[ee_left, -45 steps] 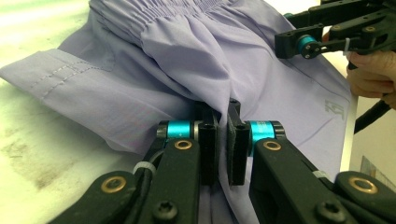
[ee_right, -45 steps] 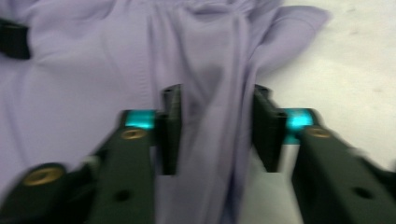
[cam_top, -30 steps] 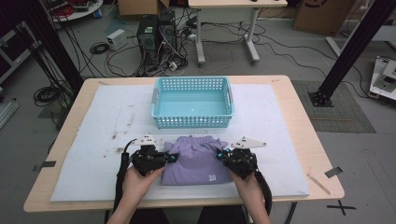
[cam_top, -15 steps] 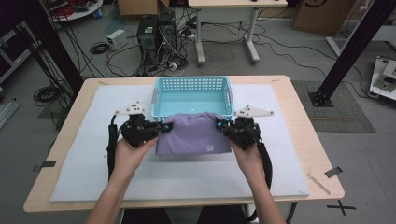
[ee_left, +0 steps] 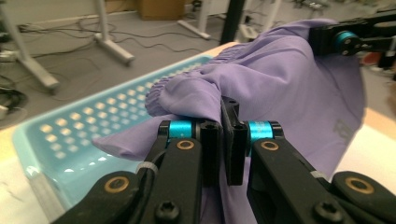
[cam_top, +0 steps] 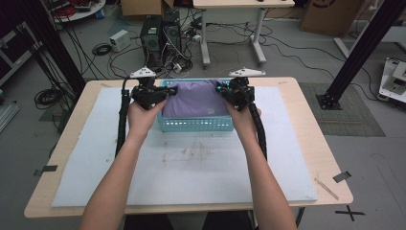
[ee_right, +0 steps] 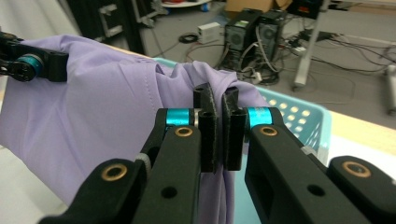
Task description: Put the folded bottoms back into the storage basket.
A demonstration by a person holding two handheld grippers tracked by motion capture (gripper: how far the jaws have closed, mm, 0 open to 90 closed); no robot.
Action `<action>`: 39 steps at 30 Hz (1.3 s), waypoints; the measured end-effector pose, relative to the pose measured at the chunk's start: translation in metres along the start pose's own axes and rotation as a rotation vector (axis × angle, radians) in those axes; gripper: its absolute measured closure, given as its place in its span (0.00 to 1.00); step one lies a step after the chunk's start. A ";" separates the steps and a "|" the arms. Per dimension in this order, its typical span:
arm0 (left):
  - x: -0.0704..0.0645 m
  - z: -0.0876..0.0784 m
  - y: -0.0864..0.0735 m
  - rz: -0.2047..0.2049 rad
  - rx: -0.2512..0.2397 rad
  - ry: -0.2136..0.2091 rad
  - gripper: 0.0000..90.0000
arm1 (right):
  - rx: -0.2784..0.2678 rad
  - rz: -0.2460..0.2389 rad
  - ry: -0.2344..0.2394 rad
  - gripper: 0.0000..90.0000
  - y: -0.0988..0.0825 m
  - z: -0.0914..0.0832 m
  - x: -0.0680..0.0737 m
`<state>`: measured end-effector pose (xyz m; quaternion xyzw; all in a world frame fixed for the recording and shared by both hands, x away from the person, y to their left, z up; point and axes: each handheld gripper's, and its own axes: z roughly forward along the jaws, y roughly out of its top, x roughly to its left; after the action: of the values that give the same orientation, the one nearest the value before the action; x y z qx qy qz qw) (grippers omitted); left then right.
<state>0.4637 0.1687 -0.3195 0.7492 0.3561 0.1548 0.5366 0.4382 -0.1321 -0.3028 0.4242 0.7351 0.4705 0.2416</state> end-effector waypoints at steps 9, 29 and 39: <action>0.013 -0.008 -0.032 0.029 -0.013 0.190 0.38 | 0.066 0.018 -0.118 0.58 -0.019 0.014 -0.025; -0.075 -0.131 -0.120 0.176 -0.121 0.079 0.38 | -0.055 -0.066 0.003 0.42 -0.098 -0.098 0.027; -0.090 -0.146 -0.157 0.167 -0.119 0.004 0.32 | -0.024 -0.068 0.080 0.31 -0.141 -0.110 0.039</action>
<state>0.2536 0.2341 -0.3945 0.7427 0.2836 0.2216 0.5646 0.2790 -0.1797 -0.3793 0.3769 0.7524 0.4875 0.2329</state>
